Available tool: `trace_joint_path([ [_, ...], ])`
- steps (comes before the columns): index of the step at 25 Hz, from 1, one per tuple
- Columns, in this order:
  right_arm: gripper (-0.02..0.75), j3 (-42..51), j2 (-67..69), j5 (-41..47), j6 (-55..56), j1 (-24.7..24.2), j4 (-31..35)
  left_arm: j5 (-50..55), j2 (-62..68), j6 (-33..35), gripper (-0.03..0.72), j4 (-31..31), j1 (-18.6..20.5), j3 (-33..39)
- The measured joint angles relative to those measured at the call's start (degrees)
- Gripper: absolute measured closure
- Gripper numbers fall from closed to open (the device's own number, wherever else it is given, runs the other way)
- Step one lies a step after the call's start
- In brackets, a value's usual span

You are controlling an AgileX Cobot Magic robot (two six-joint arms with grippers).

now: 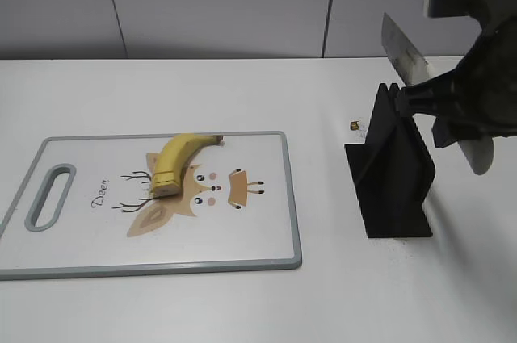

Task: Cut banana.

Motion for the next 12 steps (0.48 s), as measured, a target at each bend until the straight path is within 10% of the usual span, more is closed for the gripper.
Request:
trace_joint_path([
  [12, 0.579, 0.1, 4.7, -1.0, 0.2, 0.0, 0.0, 0.0, 0.0, -0.2, 0.151, 0.0, 0.0, 0.1],
])
